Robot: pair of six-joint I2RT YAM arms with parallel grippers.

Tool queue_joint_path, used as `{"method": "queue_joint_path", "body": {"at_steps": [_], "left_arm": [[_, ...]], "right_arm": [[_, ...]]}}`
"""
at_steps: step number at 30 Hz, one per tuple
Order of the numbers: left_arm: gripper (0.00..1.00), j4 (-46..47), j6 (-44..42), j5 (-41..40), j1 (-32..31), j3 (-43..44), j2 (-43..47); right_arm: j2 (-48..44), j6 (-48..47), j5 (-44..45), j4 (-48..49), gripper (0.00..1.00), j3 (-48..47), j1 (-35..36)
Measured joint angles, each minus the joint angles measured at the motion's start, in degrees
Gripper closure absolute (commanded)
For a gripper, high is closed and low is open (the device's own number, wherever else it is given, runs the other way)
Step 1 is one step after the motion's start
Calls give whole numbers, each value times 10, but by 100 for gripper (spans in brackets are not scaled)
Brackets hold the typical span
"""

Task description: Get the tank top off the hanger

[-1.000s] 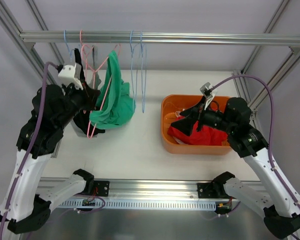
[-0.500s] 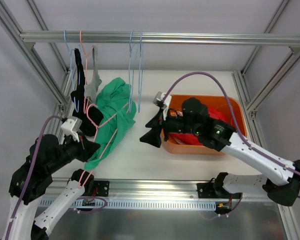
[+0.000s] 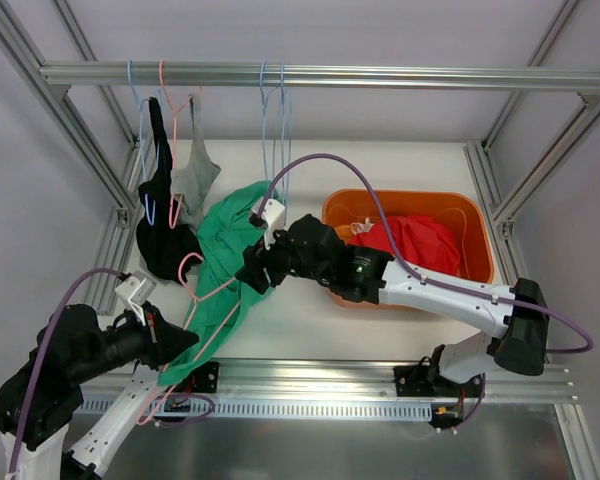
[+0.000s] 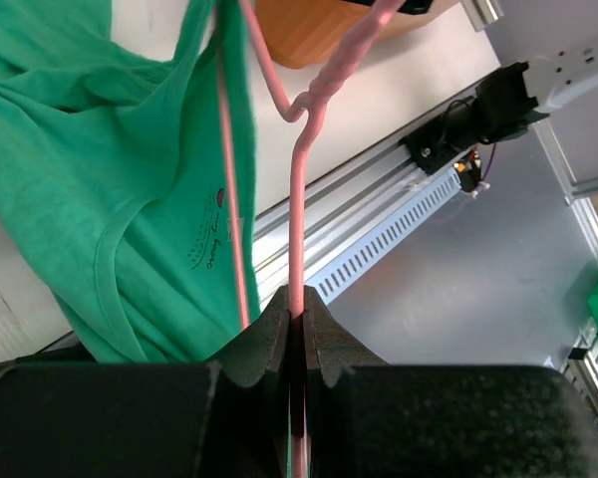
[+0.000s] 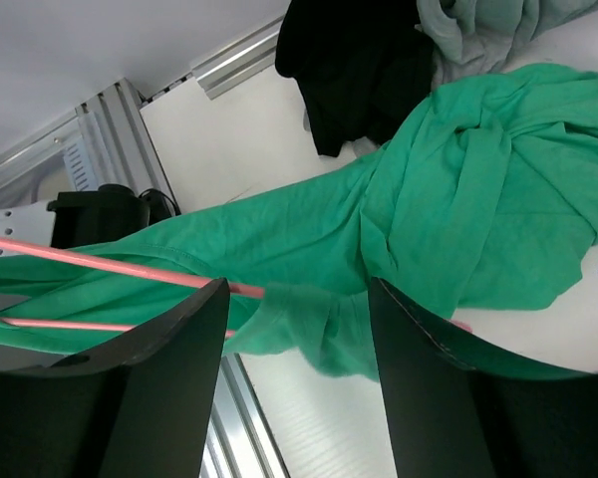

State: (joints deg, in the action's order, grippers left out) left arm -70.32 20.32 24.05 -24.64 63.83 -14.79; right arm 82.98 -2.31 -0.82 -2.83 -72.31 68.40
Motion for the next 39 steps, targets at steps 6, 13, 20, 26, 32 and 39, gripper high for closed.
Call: {"method": "queue_joint_path", "body": {"at_steps": [6,13,20,26,32,39], "left_arm": [[100,-1,6,10,0,20,-1],[100,6,14,9,0,20,-14],[100,32,23,14,0,20,-25],[100,55,31,38,0,20,-25],[100,63,31,44,0,20,-25],[100,72,29,44,0,13,-35]], "right_arm": [[0,10,18,17,48,4,9],[-20,14,43,19,44,50,11],[-43,15,47,18,47,68,11],[-25,10,57,19,77,66,11],[-22,10,91,20,100,66,11],[-97,7,128,-7,100,84,-36]]}}
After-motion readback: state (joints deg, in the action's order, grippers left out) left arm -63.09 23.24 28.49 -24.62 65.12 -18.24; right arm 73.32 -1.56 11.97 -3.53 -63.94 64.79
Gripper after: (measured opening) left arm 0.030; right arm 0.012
